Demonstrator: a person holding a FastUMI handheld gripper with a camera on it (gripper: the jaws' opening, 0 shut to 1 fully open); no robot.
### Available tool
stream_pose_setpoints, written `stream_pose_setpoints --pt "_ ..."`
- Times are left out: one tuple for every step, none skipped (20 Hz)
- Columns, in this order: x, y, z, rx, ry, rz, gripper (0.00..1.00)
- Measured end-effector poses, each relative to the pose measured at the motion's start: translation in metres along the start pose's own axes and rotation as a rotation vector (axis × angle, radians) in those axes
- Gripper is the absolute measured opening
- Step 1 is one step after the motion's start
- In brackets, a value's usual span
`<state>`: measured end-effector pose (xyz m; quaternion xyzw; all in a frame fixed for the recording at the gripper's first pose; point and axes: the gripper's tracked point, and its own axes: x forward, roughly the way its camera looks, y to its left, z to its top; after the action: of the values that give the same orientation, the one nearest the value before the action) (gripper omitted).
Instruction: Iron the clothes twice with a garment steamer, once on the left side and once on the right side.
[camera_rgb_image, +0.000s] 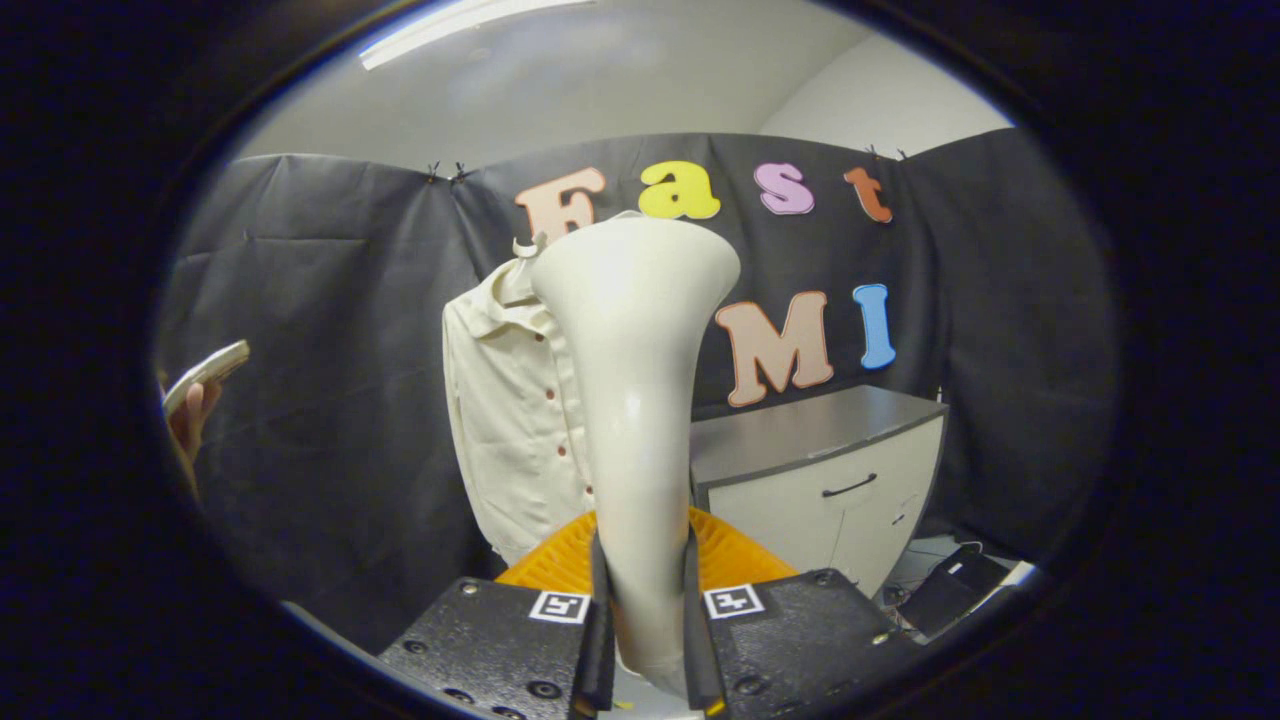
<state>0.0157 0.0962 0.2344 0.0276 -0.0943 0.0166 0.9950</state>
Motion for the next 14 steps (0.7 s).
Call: stream_pose_setpoints --pt "0.0 -0.002 -0.002 0.001 -0.001 0.005 0.28" --pt "0.0 -0.003 -0.006 0.006 0.007 0.013 0.28" --pt "0.0 -0.003 -0.008 0.007 -0.001 0.021 0.28" --pt "0.002 -0.004 -0.009 0.001 -0.002 0.021 0.28" --pt "0.002 -0.005 -0.014 0.002 0.018 0.017 0.28" --pt "0.0 -0.006 -0.016 0.01 0.017 0.008 0.28" --pt "0.0 -0.005 -0.014 0.013 0.007 -0.004 0.28" --pt "-0.001 -0.002 -0.012 0.011 0.0 -0.013 0.28" --pt "-0.001 0.001 -0.012 0.015 0.003 -0.027 0.28" --pt "-0.002 0.007 -0.012 0.02 0.011 -0.032 0.28" --pt "-0.001 0.015 -0.009 0.008 -0.002 -0.034 0.28" --pt "-0.001 0.02 -0.008 -0.007 0.0 -0.04 0.27" --pt "-0.001 0.025 -0.009 -0.014 -0.001 -0.048 0.27" --pt "-0.001 0.031 -0.011 -0.018 0.0 -0.054 0.28"
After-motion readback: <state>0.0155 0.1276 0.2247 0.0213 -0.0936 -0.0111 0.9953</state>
